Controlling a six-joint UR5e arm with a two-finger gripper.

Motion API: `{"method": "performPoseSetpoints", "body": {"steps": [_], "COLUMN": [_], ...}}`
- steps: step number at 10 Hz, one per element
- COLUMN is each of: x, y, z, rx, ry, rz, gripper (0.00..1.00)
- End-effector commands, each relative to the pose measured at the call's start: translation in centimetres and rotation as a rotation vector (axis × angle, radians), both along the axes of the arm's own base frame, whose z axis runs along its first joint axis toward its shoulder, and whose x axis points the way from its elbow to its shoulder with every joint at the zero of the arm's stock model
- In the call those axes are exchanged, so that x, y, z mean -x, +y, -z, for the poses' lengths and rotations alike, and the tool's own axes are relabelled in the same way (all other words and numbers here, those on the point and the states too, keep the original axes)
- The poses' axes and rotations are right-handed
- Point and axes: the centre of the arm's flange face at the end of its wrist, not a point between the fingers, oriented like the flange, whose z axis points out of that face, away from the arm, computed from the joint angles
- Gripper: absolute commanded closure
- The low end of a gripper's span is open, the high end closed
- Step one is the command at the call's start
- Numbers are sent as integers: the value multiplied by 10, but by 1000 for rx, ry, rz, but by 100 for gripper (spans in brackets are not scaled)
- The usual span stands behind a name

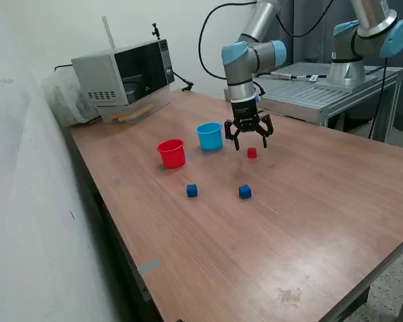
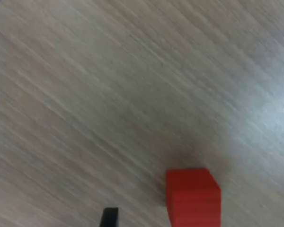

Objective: Place red objects in the red bin, and blue objects in the blue bin.

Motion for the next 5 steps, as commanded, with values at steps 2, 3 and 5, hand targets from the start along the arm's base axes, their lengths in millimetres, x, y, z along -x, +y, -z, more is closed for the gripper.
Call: {"method": "performPoseSetpoints", "body": {"steps": [2, 3, 5], "x": [3, 3, 3], "y": [5, 6, 7], "z": [7, 6, 7], "rx": [-10, -29, -46], "ry": [4, 14, 13], "rz": [3, -3, -18], "gripper": [0, 0, 0]}}
